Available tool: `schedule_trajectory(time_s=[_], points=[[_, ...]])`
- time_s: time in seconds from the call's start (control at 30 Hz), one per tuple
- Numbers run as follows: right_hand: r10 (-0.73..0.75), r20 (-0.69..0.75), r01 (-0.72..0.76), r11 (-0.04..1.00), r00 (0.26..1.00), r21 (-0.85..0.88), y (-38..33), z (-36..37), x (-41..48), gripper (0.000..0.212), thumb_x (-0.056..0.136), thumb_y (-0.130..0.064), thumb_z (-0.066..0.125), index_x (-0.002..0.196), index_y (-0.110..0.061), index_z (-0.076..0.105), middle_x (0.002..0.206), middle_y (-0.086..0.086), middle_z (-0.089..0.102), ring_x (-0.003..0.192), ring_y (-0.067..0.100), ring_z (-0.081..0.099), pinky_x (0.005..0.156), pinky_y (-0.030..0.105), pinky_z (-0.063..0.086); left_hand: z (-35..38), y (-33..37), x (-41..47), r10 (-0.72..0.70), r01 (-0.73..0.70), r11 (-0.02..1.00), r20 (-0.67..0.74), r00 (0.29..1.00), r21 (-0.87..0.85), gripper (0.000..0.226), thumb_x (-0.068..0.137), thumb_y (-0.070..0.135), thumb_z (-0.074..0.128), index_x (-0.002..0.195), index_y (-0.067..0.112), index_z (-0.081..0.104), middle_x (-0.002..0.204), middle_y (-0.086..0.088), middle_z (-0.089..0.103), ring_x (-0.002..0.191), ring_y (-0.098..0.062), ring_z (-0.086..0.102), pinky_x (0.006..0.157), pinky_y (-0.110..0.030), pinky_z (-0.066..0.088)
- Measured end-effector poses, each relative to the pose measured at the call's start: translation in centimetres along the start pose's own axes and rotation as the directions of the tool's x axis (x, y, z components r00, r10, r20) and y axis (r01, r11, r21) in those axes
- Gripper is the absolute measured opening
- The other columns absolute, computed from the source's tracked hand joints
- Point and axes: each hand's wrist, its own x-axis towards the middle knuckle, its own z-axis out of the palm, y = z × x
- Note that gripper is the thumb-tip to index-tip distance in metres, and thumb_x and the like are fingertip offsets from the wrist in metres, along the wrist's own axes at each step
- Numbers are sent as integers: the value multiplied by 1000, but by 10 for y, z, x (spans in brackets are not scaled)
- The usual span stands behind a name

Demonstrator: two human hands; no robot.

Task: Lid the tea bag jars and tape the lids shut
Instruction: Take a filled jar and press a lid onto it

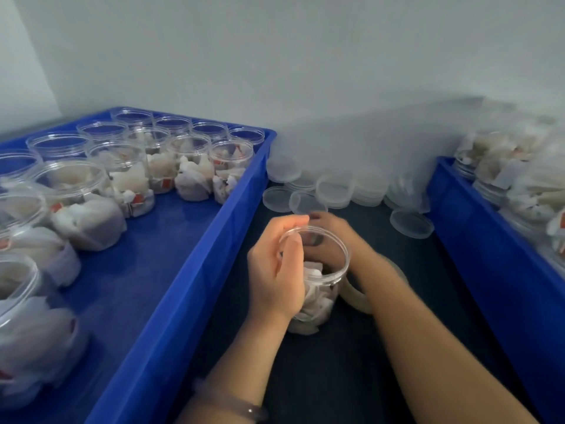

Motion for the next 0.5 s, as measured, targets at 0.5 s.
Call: schedule_trajectory(time_s=[0.5], points=[[-194, -240, 242, 951, 951, 190, -54, -37, -84, 52, 68, -29, 65, 119, -22, 65, 114, -9, 63, 107, 5, 57, 94, 28, 46, 13, -3, -3, -248, 273, 954, 186, 951, -123, 74, 82, 69, 21, 107, 16, 66, 104, -6, 71, 103, -17, 66, 91, -43, 51]])
